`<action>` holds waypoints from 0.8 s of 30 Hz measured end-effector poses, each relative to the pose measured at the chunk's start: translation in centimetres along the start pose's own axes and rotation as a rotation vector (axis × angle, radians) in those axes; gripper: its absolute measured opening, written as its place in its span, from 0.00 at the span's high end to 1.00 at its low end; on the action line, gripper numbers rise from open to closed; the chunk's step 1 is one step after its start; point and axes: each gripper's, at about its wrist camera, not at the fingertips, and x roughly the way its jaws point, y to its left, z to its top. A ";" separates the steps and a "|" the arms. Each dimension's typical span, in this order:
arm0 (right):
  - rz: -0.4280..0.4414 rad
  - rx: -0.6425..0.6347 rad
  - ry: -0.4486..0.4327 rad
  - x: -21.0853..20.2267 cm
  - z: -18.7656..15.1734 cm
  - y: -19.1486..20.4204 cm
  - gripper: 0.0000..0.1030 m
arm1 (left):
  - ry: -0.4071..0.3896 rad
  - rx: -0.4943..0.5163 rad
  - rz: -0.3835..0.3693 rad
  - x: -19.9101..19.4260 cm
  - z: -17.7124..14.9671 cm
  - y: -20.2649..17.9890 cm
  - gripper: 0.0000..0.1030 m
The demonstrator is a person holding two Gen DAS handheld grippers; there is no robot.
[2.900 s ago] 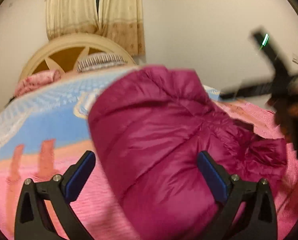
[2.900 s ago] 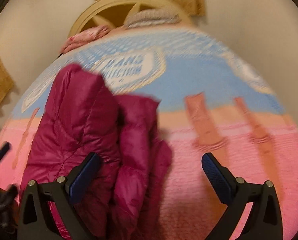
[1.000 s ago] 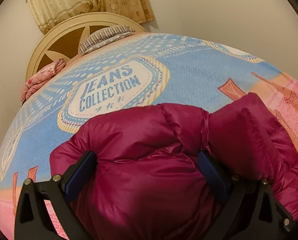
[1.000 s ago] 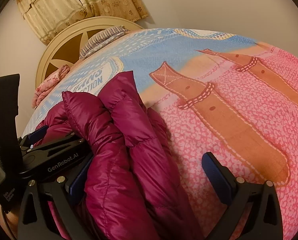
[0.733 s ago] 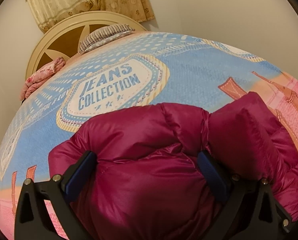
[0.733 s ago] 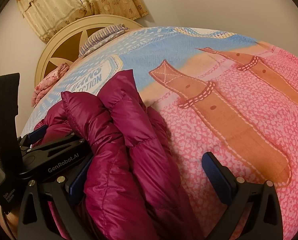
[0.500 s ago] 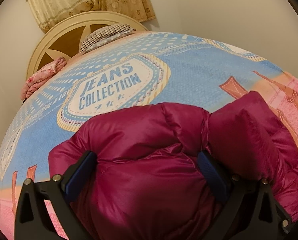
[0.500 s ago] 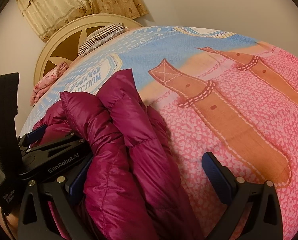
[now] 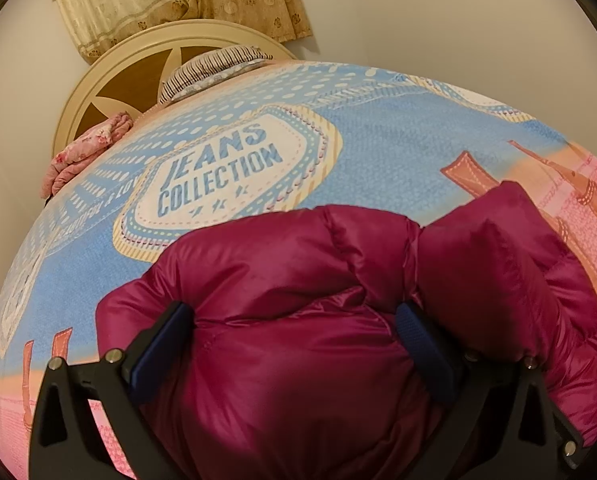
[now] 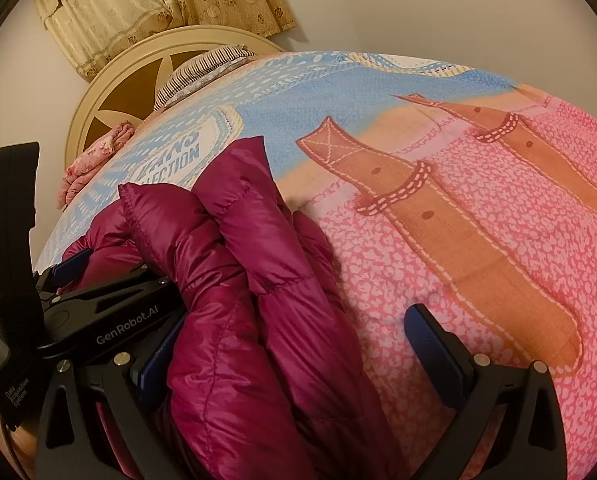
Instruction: Fold large clothes
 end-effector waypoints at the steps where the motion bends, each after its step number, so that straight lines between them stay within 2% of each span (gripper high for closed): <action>1: 0.000 -0.001 -0.001 0.0 0.0 0.0 0.01 | 0.000 0.000 0.000 0.1 0.0 0.0 0.00; 6: 0.001 -0.001 -0.001 0.0 -0.1 0.1 0.01 | 0.012 0.001 -0.007 0.1 0.1 0.0 0.00; 9: 0.020 -0.014 0.014 -0.1 0.0 0.1 0.01 | 0.020 -0.010 -0.061 -0.9 0.0 1.1 0.00; 12: 0.094 -0.059 0.052 -0.6 0.5 -0.3 0.01 | -0.027 -0.061 -0.104 -4.1 -1.2 3.6 0.00; 15: 0.191 -0.079 0.064 -1.7 1.0 -1.2 0.01 | -0.085 -0.137 -0.128 -7.5 -4.0 6.8 0.00; 18: 0.258 -0.136 0.045 -2.6 1.5 -1.4 0.01 | -0.066 -0.206 -0.199 -8.5 -6.9 8.8 0.00; 21: 0.338 -0.195 0.069 -2.6 1.9 -1.3 0.01 | -0.067 -0.276 -0.279 -9.2 -9.8 10.0 0.00; 24: 0.327 -0.249 0.066 -2.5 2.3 -1.3 0.01 | -0.071 -0.338 -0.386 -9.2 -11.2 10.2 0.00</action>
